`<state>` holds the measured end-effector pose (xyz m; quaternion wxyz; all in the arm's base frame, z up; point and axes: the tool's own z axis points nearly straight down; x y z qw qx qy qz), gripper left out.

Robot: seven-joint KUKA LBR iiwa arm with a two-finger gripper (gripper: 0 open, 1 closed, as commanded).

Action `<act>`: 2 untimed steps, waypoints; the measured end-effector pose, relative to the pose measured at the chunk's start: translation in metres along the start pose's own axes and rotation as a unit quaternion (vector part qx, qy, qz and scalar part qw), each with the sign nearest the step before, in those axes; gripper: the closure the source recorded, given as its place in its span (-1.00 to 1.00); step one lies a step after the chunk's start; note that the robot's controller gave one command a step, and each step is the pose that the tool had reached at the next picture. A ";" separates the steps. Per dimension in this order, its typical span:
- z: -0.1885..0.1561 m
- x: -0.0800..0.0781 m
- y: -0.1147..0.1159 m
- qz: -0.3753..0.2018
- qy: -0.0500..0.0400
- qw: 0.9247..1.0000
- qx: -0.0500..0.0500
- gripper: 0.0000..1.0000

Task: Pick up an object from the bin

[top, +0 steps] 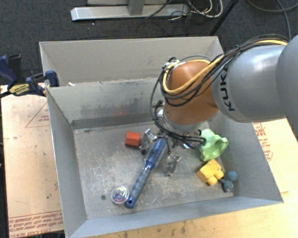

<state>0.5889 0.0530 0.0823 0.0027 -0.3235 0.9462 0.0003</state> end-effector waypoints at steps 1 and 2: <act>-0.001 -0.001 0.000 0.000 0.000 1.000 0.000 1.00; -0.132 -0.003 0.009 0.015 -0.002 1.000 0.002 1.00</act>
Offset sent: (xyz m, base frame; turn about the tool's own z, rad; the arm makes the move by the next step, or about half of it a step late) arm 0.0000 0.0000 0.0000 0.0000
